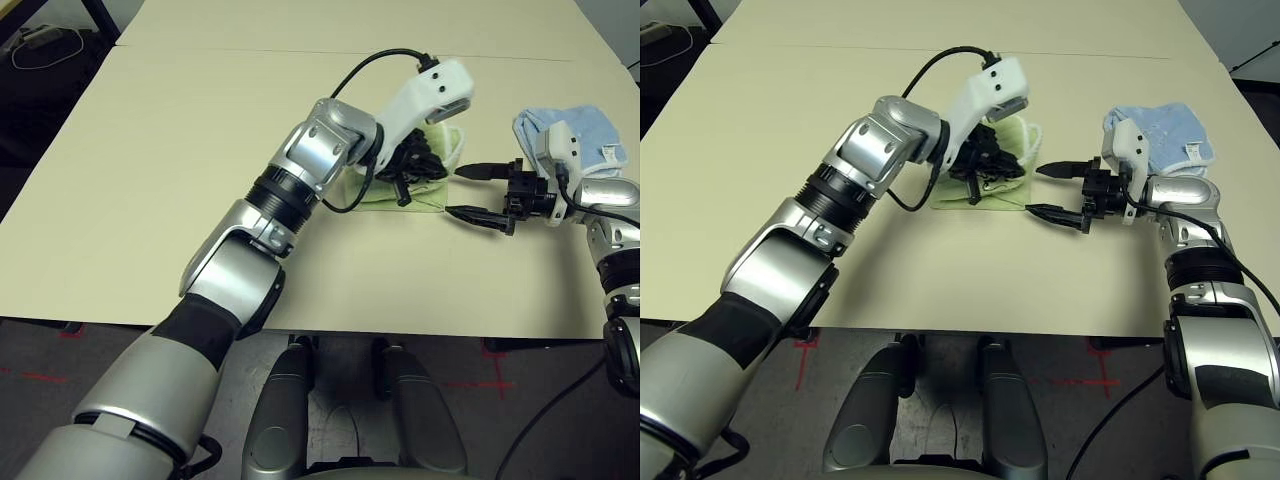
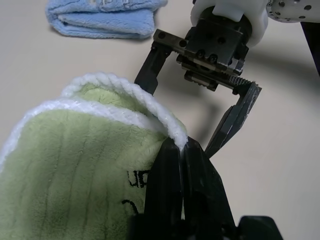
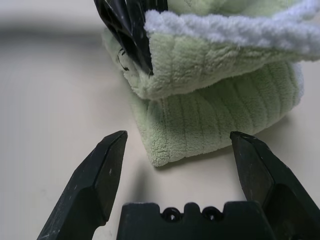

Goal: Fold the towel and set it aside.

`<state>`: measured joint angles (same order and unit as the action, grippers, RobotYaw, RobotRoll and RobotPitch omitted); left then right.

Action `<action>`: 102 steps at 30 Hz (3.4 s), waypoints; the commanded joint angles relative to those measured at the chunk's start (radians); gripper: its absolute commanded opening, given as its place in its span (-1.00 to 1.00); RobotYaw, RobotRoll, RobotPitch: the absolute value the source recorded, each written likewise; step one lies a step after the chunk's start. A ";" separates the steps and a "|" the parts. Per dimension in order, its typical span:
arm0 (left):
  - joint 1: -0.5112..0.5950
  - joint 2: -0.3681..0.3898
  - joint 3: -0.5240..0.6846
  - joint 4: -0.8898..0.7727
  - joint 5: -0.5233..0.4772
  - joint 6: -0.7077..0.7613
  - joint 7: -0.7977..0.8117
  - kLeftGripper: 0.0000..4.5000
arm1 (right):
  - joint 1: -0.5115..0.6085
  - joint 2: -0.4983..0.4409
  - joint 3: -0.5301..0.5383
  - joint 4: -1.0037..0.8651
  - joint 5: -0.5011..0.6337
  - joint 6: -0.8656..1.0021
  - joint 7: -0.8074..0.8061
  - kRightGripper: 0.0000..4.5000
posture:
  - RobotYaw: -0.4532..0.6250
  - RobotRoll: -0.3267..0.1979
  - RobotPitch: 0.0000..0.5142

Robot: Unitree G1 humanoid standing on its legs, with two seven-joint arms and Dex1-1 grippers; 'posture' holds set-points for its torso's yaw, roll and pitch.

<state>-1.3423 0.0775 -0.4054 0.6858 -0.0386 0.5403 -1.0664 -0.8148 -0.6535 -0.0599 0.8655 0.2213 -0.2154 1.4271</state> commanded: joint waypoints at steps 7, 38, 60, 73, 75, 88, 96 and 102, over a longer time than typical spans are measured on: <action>0.022 -0.031 -0.039 0.173 0.103 -0.119 0.013 -0.98 | 0.026 -0.017 -0.005 -0.021 0.000 -0.002 -0.003 1.00 | -0.02 0.25 -0.20; 0.117 0.253 0.248 -0.149 -0.110 -0.086 -0.206 0.98 | -0.078 -0.014 -0.060 0.010 0.059 0.103 -0.020 1.00 | -0.02 0.25 -0.21; 0.231 0.326 0.270 -0.006 -0.099 -0.300 -0.160 1.00 | -0.105 -0.031 -0.048 0.041 0.026 0.079 0.043 -0.98 | -0.01 0.25 -0.27; 0.207 0.310 0.329 0.068 -0.139 -0.329 -0.173 0.05 | -0.139 -0.025 -0.046 0.055 0.016 0.071 0.044 -1.00 | -0.02 0.25 -0.26; 0.204 0.310 0.325 0.074 -0.133 -0.356 -0.178 0.05 | -0.156 -0.010 -0.049 0.064 0.018 0.076 0.032 -1.00 | -0.02 0.25 -0.26; 0.187 0.200 0.287 0.134 -0.093 -0.398 -0.151 0.05 | -0.234 0.090 -0.016 0.143 -0.031 0.035 -0.026 -1.00 | 0.02 0.25 -0.23; 0.192 0.199 0.287 0.103 -0.084 -0.354 -0.115 0.93 | -0.208 0.066 -0.026 0.130 -0.023 0.037 -0.014 -1.00 | 0.00 0.25 -0.22; 0.185 0.201 0.282 0.107 -0.081 -0.359 -0.131 0.99 | -0.198 0.061 -0.027 0.120 -0.019 0.041 -0.013 -1.00 | 0.00 0.25 -0.22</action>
<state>-1.1468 0.2802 -0.1074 0.8018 -0.1284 0.1805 -1.1856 -1.0310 -0.5763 -0.0803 0.9906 0.1978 -0.1714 1.4049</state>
